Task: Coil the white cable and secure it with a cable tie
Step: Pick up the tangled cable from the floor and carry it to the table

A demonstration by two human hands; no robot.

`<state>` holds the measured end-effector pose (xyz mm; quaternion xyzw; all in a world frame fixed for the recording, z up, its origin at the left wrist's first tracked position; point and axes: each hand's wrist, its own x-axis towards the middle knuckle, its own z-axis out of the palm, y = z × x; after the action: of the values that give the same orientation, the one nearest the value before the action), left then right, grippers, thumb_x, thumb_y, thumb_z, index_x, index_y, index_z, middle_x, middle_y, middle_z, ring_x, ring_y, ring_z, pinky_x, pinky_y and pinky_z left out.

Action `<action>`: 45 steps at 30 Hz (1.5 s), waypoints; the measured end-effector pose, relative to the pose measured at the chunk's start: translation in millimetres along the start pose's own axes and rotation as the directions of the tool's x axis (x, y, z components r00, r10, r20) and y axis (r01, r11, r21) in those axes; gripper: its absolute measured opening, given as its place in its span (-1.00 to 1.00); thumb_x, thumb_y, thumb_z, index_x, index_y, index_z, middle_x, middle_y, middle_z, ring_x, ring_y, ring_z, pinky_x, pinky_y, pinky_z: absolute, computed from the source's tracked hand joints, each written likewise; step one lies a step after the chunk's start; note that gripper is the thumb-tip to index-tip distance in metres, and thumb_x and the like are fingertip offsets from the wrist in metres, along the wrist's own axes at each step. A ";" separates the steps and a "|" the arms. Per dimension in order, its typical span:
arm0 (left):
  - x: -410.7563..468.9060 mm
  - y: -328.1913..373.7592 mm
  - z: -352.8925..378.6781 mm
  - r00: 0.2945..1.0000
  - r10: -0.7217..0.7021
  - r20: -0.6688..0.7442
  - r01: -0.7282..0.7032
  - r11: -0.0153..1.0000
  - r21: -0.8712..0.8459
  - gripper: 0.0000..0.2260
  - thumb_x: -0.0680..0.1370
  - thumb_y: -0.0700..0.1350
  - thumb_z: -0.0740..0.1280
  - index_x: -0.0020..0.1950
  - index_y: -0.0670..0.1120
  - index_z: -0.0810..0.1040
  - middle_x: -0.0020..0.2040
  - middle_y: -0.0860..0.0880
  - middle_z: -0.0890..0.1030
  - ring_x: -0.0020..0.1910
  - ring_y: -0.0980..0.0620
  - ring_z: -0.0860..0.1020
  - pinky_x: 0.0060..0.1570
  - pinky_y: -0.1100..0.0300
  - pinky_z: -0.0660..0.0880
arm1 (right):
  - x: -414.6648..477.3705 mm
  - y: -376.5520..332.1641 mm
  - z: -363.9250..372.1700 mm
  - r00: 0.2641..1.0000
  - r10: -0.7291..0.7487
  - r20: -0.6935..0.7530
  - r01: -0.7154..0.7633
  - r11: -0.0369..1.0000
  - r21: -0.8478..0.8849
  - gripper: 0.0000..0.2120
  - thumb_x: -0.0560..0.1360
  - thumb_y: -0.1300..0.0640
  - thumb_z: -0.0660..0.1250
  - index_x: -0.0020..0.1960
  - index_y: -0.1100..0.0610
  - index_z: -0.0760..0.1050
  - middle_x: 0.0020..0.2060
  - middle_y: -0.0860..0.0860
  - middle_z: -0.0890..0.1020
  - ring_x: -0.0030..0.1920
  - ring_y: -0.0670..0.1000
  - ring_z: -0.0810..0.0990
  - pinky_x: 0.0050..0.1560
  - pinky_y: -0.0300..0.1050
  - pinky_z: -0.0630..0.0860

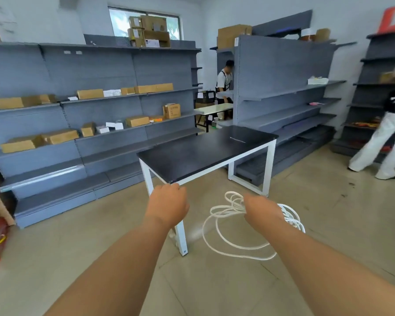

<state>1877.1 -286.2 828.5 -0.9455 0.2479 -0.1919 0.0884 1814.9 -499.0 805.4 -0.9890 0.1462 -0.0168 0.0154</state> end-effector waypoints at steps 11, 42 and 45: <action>194.2 17.5 92.6 0.999 0.004 -0.035 -0.004 1.000 -0.006 -0.81 0.55 -0.09 0.11 -0.07 -0.08 0.49 -0.15 -0.03 0.52 -0.23 -0.04 0.41 -0.20 0.14 0.27 | 192.1 54.0 22.2 0.999 -0.006 -0.038 0.004 0.998 -0.064 -0.76 0.55 0.26 0.14 0.19 0.13 0.41 0.09 0.08 0.61 0.11 0.13 0.59 0.07 -0.06 0.49; 698.3 -34.8 302.8 0.979 -0.204 0.017 0.205 0.975 -0.082 -0.76 0.58 -0.04 0.08 0.04 -0.09 0.49 0.02 -0.04 0.55 0.01 -0.07 0.51 -0.01 0.11 0.35 | 768.5 97.7 21.9 0.992 -0.096 -0.082 0.097 0.995 0.011 -0.89 0.51 0.16 0.25 -0.01 0.13 0.34 -0.02 0.08 0.61 0.00 0.13 0.60 -0.10 -0.05 0.45; 747.0 -64.0 320.6 0.976 -0.217 0.014 0.217 0.973 -0.078 -0.76 0.58 -0.03 0.08 0.07 -0.09 0.49 0.05 -0.05 0.55 0.04 -0.07 0.51 0.02 0.10 0.36 | 822.9 79.1 16.1 0.987 -0.126 -0.100 0.127 0.992 0.006 -0.87 0.51 0.16 0.25 0.03 0.15 0.36 0.00 0.10 0.61 0.01 0.16 0.59 -0.13 -0.06 0.40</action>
<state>2635.4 -583.4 791.6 -0.9702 0.1502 -0.1878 0.0300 2579.9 -812.8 810.1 -0.9941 0.0838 -0.0677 0.0130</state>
